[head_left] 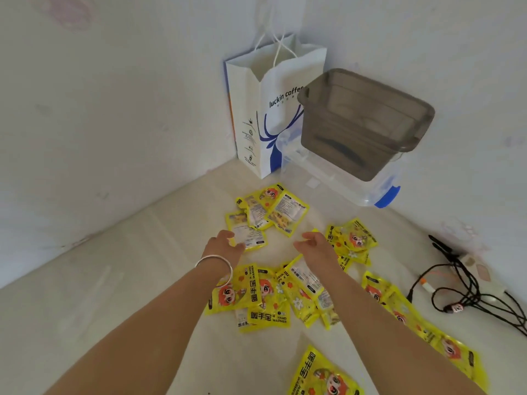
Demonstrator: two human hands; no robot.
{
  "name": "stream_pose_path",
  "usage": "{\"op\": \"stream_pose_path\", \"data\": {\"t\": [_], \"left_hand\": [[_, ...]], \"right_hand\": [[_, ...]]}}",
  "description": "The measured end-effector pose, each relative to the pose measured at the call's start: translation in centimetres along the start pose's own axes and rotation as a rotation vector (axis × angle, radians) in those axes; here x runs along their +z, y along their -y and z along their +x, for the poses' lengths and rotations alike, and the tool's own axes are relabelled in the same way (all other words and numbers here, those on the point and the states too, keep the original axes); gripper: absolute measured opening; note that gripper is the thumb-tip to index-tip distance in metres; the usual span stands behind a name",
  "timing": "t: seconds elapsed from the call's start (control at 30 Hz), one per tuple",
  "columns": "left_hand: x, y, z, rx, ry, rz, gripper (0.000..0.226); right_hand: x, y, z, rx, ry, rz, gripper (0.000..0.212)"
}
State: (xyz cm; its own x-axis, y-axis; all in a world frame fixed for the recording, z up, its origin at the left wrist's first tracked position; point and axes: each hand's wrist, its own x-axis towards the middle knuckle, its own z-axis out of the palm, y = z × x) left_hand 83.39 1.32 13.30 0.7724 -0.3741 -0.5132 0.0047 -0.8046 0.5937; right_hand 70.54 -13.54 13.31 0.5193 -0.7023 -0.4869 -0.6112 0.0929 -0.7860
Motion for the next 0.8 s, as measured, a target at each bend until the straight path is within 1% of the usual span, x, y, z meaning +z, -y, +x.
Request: {"op": "stream_pose_path", "data": {"t": [0.13, 0.23, 0.37, 0.47, 0.6, 0.7, 0.8], "left_hand": [[0.4, -1.0, 3.1, -0.138, 0.001, -0.075, 0.054], [1.1, -1.6, 4.9, -0.282, -0.054, -0.167, 0.058], [1.7, -2.6, 7.1, -0.392, -0.136, -0.272, 0.06], [2.0, -3.3, 8.3, -0.396, -0.192, -0.345, 0.06], [2.5, -4.2, 9.7, -0.373, -0.252, -0.396, 0.06], [3.0, -5.0, 10.5, -0.343, -0.254, -0.379, 0.063], [3.3, -5.4, 11.0, -0.294, -0.233, -0.303, 0.066]], "right_hand": [[0.9, 0.7, 3.3, -0.027, -0.041, -0.135, 0.036], [1.7, 1.5, 6.3, -0.049, -0.088, -0.27, 0.038], [2.5, 2.9, 10.4, 0.056, -0.198, -0.37, 0.051], [3.6, 3.5, 12.5, 0.119, -0.266, -0.446, 0.061], [5.4, 4.3, 14.1, 0.165, -0.305, -0.533, 0.075], [6.3, 4.7, 14.9, 0.133, -0.284, -0.595, 0.078], [7.0, 5.0, 15.1, 0.086, -0.236, -0.622, 0.081]]}}
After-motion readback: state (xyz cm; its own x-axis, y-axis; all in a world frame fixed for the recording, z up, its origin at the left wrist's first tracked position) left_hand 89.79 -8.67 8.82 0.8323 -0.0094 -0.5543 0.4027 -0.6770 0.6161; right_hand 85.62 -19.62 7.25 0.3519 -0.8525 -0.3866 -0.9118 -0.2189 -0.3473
